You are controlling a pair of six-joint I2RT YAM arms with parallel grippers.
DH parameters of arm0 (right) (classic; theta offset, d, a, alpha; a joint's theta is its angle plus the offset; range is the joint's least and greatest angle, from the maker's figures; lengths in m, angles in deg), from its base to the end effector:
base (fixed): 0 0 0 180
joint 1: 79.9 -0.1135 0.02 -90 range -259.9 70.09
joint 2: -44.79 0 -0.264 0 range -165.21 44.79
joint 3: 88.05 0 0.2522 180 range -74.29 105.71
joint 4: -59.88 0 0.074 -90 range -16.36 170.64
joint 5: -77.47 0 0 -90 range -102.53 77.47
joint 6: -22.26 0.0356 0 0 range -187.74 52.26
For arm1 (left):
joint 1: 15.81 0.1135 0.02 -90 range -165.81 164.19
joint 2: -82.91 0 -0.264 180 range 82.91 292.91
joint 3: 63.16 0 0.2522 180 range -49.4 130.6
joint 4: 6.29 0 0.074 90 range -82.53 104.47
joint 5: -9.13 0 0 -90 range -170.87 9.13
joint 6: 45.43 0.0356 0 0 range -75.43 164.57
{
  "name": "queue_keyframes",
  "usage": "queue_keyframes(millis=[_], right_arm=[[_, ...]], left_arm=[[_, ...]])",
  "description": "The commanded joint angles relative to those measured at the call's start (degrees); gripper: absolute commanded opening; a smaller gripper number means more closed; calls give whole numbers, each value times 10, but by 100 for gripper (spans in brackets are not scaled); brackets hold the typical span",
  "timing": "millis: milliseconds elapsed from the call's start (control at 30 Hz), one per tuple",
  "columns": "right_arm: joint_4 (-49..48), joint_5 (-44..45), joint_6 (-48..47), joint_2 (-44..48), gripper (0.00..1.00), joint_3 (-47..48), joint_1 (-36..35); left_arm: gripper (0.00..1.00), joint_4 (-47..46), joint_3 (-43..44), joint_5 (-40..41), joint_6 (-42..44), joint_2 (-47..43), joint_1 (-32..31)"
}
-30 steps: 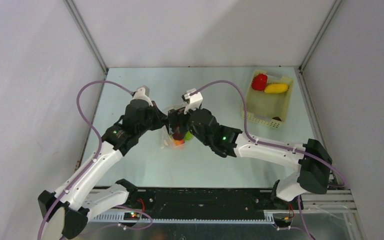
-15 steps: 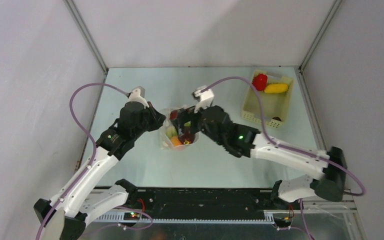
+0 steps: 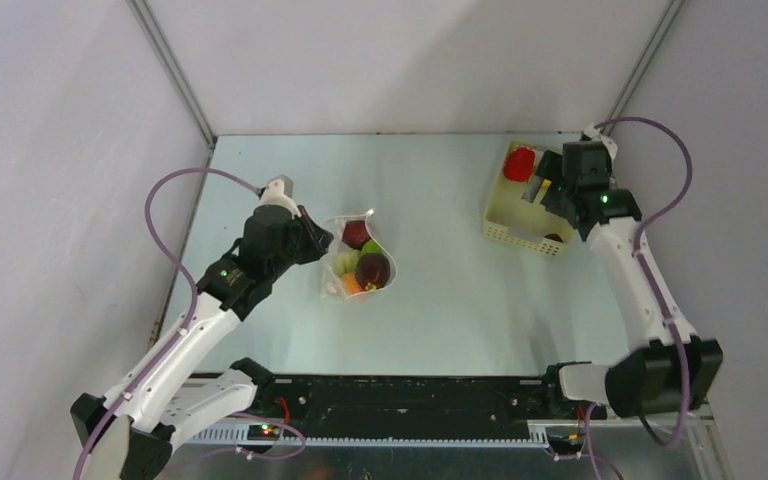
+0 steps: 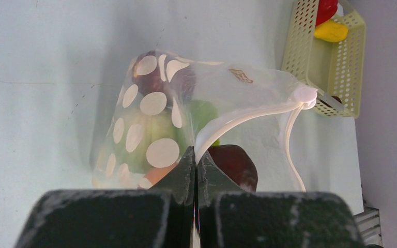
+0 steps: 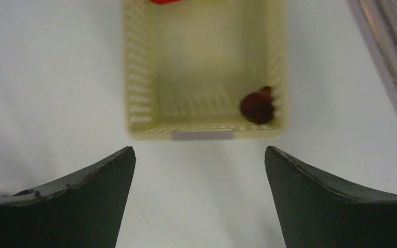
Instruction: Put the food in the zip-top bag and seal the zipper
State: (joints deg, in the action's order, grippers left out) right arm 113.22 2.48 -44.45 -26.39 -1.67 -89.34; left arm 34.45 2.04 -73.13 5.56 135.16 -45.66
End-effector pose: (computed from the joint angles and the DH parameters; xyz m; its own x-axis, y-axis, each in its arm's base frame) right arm 0.2614 0.0341 0.3626 -0.5428 0.2969 -0.7857 0.2799 0.9459 0.1641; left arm 0.1766 -0.0958 0.3278 -0.5596 -0.3980 -0.7269 0.0484 0.8600 -0.5081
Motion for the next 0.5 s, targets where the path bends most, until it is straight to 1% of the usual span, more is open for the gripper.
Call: queue_keyframes(millis=[0,100,167,267,333,467], right_arm=[[42,-26,-38,-85,100,62,65],[51,-12,-52,-171,99,118,84],[78,-3,-49,-223,98,159,102],[109,-1,-50,-281,96,215,105],[109,15,-55,-306,95,228,98],[110,15,-56,-357,95,242,96]], left_arm=[[0,-26,-5,7,7,5,0],[0,-31,-7,8,8,12,0],[0,-34,-7,8,8,17,0],[0,-33,-4,6,10,29,-1],[0,-34,-4,6,12,35,0],[0,-38,-5,1,11,45,-1]])
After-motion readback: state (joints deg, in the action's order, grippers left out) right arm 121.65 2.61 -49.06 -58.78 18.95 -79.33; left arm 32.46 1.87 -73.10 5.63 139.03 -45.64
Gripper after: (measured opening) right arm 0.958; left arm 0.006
